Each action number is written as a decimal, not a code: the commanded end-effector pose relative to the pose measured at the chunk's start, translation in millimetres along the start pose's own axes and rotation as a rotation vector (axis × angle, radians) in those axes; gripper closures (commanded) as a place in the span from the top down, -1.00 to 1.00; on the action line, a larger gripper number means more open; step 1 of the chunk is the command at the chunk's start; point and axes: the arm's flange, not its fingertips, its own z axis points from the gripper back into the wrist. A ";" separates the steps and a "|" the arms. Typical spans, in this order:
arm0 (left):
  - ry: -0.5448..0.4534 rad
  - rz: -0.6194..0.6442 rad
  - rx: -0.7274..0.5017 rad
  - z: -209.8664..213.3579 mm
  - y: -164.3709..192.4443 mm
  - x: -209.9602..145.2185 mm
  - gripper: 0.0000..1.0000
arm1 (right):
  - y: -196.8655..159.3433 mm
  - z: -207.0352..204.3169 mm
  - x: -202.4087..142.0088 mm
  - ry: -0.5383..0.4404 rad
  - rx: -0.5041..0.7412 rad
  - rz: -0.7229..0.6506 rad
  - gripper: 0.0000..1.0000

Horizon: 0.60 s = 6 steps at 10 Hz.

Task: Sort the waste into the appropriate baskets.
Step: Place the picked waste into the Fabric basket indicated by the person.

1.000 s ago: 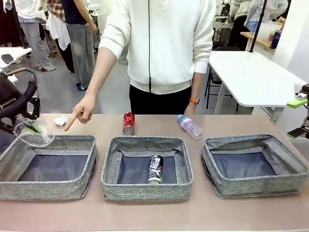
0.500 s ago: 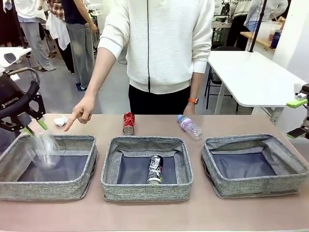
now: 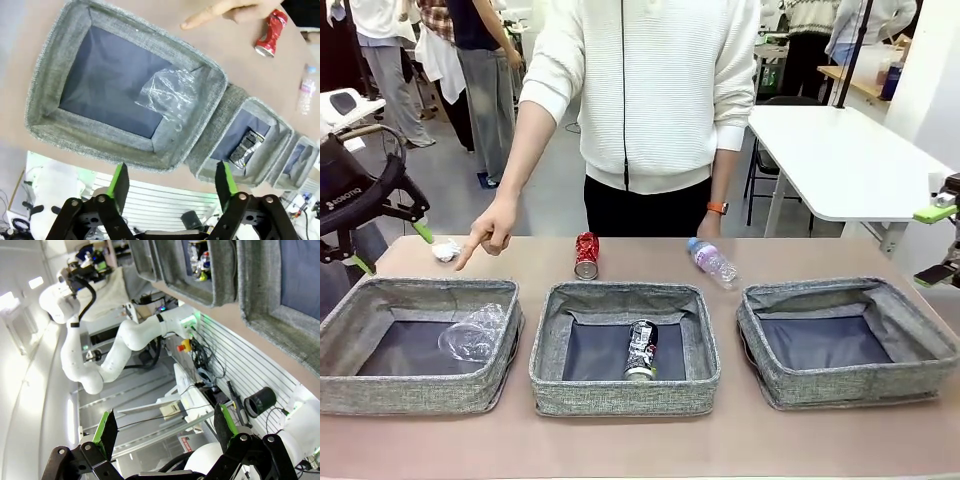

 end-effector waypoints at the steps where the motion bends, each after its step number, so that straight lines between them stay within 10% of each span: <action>1: 0.106 -0.143 -0.073 3.2 -5.2 -7.3 1.00 | 4.5 1.6 0.0 -0.002 0.005 -0.009 1.00; 3: 0.199 -0.299 -0.186 10.9 -12.2 -14.6 1.00 | 4.5 1.6 0.0 -0.002 0.005 -0.009 1.00; 6: 0.373 -0.406 -0.808 50.2 23.8 -0.2 1.00 | 4.5 1.6 0.0 -0.002 0.005 -0.009 1.00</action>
